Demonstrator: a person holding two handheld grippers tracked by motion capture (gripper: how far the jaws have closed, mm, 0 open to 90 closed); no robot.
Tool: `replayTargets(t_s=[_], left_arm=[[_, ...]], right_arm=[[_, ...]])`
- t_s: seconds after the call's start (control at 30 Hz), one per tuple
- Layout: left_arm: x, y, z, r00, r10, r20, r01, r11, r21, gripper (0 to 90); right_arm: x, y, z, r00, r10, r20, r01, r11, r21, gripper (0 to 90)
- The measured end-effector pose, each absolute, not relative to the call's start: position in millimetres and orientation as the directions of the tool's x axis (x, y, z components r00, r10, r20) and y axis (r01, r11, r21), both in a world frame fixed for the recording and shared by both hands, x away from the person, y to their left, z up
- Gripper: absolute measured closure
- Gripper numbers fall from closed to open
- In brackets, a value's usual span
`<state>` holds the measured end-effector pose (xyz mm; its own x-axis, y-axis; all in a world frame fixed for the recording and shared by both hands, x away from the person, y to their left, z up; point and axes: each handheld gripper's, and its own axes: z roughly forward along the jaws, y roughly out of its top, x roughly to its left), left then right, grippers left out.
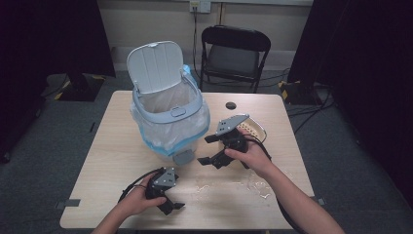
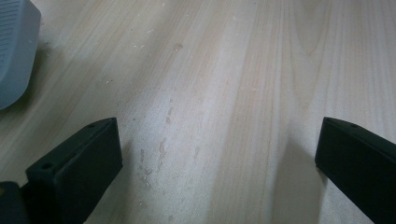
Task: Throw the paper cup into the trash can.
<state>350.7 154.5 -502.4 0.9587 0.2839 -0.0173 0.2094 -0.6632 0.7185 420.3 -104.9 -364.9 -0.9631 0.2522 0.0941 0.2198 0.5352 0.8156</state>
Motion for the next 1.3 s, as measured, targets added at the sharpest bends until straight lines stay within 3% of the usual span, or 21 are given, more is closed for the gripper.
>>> replayTargets(t_s=[1.3], left_arm=[[350.1, 154.6, -502.2, 0.958, 0.286, -0.014, 0.21, -0.668, 0.714, 0.0]], right_arm=[[393.8, -104.6, -483.9, -0.959, 0.282, 0.031, 0.215, 0.65, 0.729, 14.7]])
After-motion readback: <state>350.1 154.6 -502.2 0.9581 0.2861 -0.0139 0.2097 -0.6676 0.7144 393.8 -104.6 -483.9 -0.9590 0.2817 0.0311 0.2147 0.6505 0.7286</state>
